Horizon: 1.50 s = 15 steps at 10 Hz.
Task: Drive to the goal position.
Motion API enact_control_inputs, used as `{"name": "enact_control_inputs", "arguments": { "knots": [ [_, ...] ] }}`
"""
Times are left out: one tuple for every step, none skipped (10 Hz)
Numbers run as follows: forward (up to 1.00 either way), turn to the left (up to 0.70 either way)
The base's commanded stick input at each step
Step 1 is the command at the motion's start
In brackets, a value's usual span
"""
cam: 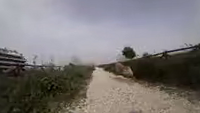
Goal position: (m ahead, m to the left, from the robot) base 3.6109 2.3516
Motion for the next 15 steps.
{"name": "enact_control_inputs", "arguments": {
  "knots": [
    [1.00, 0.00],
    [1.00, 0.00],
    [1.00, 0.00],
    [1.00, 0.00],
    [1.00, 0.00],
    [1.00, 0.00],
    [1.00, 0.00],
    [1.00, 0.00],
    [1.00, 0.00],
    [1.00, 0.00],
    [1.00, 0.00],
    [1.00, 0.00],
    [1.00, 0.00],
    [1.00, 0.00],
    [1.00, 0.00]
  ]
}}
